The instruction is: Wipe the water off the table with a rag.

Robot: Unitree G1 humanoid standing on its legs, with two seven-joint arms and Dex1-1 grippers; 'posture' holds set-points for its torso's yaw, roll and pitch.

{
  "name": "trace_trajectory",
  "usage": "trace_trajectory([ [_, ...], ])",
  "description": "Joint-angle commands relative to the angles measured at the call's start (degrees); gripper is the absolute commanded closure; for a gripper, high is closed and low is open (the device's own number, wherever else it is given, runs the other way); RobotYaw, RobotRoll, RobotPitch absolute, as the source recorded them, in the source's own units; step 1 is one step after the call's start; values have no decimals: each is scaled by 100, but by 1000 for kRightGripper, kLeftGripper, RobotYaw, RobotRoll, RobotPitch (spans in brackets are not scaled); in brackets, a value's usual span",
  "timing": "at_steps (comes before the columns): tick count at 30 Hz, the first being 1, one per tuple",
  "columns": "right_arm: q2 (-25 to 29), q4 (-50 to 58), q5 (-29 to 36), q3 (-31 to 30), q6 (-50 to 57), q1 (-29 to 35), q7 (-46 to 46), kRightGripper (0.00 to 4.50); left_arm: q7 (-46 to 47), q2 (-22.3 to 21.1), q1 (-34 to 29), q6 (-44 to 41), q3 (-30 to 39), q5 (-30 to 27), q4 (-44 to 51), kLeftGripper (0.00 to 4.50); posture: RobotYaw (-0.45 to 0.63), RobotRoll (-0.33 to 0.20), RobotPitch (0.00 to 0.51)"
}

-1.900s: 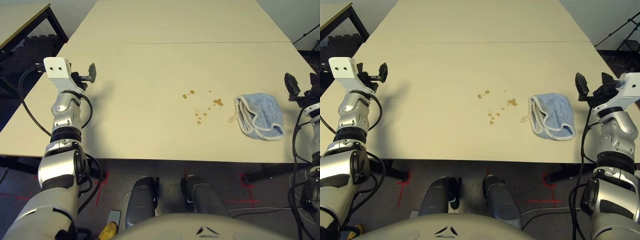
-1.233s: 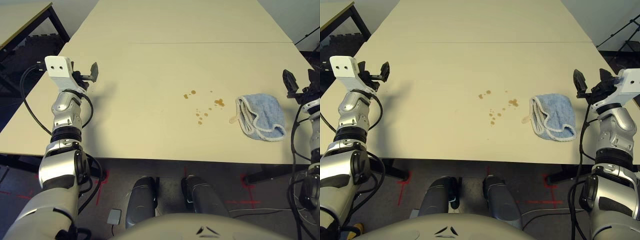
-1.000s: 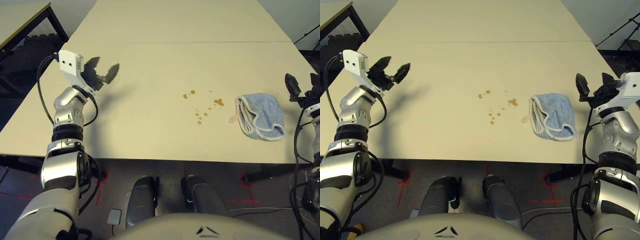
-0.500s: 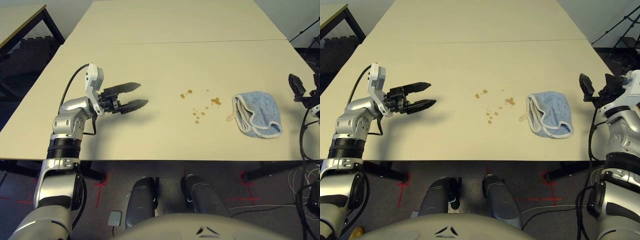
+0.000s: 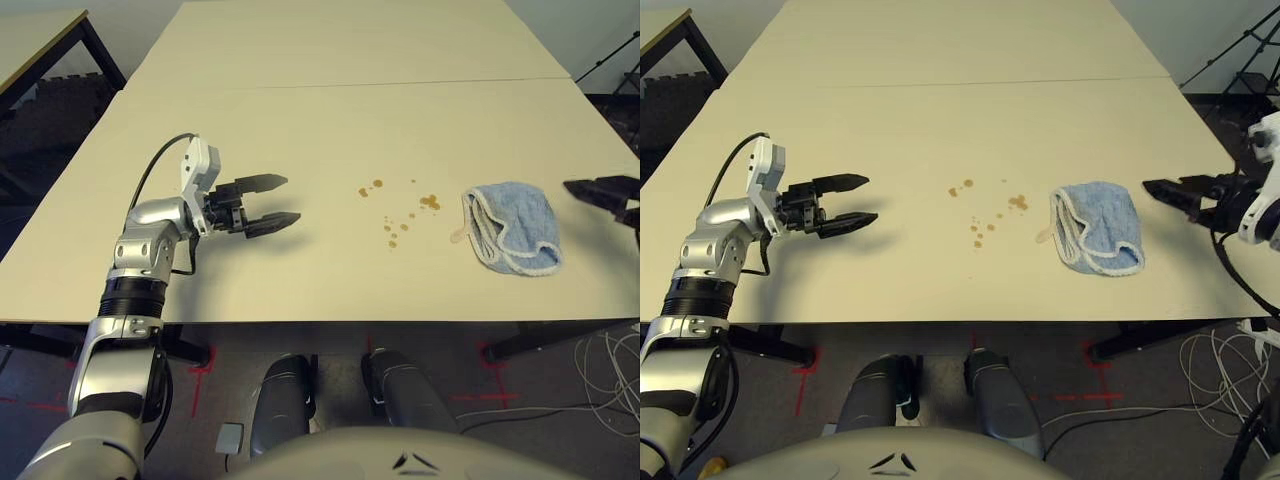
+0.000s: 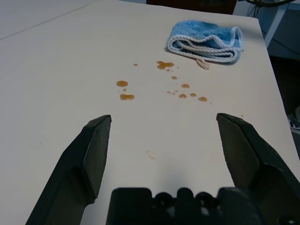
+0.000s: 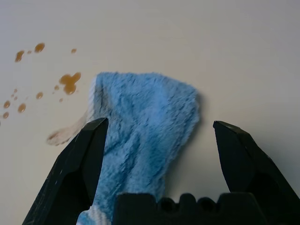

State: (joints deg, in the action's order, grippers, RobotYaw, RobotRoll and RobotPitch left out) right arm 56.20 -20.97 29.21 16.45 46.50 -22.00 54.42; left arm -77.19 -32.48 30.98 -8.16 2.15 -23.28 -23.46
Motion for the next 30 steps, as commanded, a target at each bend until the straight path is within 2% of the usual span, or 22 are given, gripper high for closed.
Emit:
trace_trajectory([
  [1, -126, 67, -99, -265, 111, -14, 50, 39, -47, -61, -46, 84, -64, 111, -41, 0, -255, 0, 105],
  [20, -751, -1155, -913, -811, -736, -538, 36, 39, 1, -127, -96, 46, -57, 143, 129, 0, -234, 0, 106],
  [30, -1159, -471, -870, -1015, -347, -228, 119, 39, -13, -155, -74, -3, -88, 143, 153, 0, -237, 0, 109],
])
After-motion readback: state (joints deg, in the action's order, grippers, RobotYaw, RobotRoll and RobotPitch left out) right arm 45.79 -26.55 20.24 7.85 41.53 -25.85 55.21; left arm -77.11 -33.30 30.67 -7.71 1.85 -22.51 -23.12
